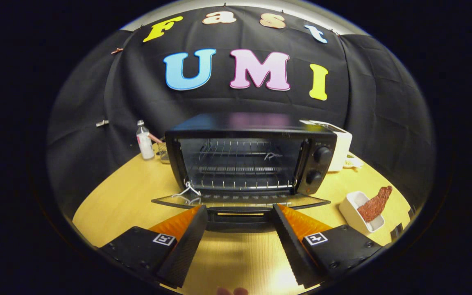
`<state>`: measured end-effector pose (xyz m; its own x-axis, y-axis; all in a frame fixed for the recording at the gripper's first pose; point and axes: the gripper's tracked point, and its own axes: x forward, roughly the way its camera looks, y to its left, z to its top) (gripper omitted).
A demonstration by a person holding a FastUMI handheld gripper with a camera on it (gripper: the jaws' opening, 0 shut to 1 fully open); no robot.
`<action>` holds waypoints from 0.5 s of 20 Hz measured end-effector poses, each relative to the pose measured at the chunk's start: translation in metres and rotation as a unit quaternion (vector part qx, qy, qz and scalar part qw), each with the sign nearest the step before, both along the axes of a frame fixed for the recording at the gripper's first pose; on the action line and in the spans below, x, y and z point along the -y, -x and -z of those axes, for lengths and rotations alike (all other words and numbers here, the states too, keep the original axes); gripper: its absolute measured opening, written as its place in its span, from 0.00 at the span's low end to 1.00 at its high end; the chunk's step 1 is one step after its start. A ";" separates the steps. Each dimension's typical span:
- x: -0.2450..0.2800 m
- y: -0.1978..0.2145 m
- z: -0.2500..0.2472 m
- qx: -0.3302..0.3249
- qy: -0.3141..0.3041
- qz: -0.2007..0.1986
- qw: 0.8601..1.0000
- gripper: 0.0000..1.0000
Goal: Open the toaster oven, put the food inside, and close the toaster oven door.
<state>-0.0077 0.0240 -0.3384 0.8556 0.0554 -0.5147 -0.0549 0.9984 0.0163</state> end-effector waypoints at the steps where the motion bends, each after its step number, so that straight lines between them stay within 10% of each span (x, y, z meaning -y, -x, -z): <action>1: 0.001 0.007 0.011 -0.013 -0.002 0.001 1.000 0.98; 10: 0.004 0.040 0.045 -0.102 -0.007 -0.037 0.994 0.98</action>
<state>-0.0480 0.0204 -0.3838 0.7261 0.1233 -0.6765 -0.1224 0.9913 0.0492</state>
